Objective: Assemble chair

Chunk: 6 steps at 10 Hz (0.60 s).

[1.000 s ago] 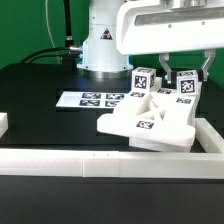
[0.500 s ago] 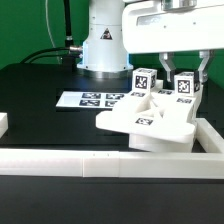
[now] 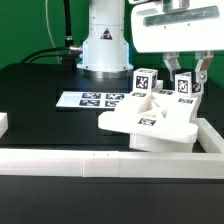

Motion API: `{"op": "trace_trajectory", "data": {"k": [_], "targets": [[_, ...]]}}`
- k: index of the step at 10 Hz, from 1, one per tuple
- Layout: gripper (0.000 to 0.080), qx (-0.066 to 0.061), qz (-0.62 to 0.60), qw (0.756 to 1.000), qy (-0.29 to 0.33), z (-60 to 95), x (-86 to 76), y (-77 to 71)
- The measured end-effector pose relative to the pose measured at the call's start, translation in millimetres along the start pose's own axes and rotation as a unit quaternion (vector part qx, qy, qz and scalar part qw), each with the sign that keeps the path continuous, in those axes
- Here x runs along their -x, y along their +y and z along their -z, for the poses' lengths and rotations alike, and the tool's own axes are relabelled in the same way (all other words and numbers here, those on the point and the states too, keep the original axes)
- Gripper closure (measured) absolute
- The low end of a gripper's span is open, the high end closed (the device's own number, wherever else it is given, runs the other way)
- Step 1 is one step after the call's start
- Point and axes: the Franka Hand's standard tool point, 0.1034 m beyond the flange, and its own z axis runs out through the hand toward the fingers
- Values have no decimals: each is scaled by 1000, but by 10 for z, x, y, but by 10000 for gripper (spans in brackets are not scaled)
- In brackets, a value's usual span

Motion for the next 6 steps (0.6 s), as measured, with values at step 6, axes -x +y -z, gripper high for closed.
{"op": "trace_trajectory", "data": {"k": [6], "targets": [[435, -9, -168, 985, -25, -5, 26, 3]]}}
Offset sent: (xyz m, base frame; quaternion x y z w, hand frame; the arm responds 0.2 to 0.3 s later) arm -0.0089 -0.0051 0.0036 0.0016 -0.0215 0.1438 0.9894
